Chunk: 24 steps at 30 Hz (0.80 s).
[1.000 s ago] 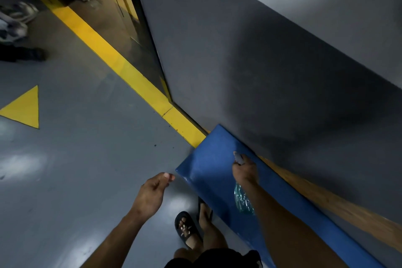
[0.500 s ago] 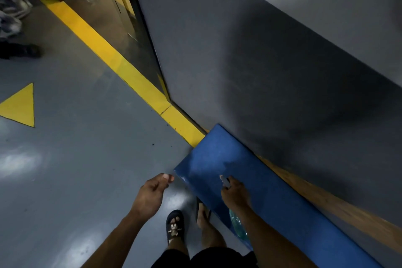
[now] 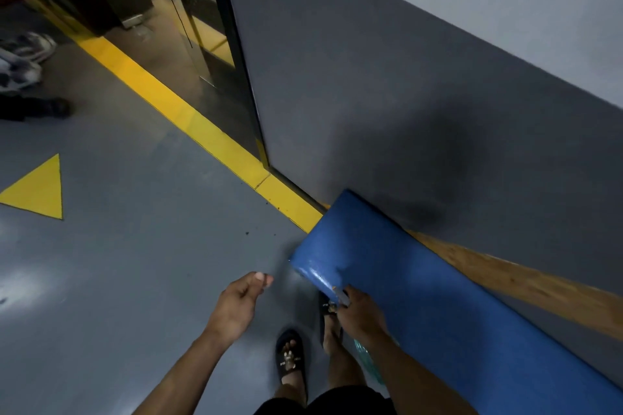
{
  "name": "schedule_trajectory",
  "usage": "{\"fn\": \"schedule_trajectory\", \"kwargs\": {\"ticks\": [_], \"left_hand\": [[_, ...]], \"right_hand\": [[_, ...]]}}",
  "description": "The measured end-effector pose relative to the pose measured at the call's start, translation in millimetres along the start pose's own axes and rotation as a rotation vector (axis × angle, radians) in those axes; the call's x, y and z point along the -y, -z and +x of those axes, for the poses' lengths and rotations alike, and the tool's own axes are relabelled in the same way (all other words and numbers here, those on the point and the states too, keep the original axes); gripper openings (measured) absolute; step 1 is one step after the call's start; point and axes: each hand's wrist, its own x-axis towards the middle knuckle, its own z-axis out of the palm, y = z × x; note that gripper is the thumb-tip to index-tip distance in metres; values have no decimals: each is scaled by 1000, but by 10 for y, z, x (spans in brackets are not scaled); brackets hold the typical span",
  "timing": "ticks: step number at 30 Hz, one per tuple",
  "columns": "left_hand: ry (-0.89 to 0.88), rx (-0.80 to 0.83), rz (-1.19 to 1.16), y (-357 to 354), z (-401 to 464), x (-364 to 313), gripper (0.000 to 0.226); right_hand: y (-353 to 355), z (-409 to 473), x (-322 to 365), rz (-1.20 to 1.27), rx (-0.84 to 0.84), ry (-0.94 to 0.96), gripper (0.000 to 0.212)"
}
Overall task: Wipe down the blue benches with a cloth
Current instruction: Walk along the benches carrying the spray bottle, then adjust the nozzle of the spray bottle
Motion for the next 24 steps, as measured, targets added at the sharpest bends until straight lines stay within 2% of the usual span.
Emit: {"fn": "schedule_trajectory", "kwargs": {"ticks": [4, 7, 11, 13, 15, 18, 21, 24], "left_hand": [[-8, 13, 7, 152, -190, 65, 30], [-14, 36, 33, 176, -322, 63, 31], [-52, 113, 71, 5, -404, -106, 29], [-112, 165, 92, -166, -417, -284, 27], [-180, 242, 97, -415, -429, -528, 26], [-274, 411, 108, -905, -506, -975, 27], [-419, 600, 165, -1546, -756, -1468, 32], [-567, 718, 274, -2112, -1087, -1803, 49]], "right_hand": [[-72, -245, 52, -49, -39, -23, 38], [0, -429, -47, -68, -35, 30, 44], [232, -712, -270, 51, -132, 49, 36], [378, -885, -367, 292, -184, 103, 21], [538, -1065, -488, 567, -278, 122, 27], [802, -1362, -712, 768, -282, 135, 7], [1087, -1707, -1068, 879, -336, 171, 15], [1339, -2065, -1434, 961, -402, 224, 24]]}}
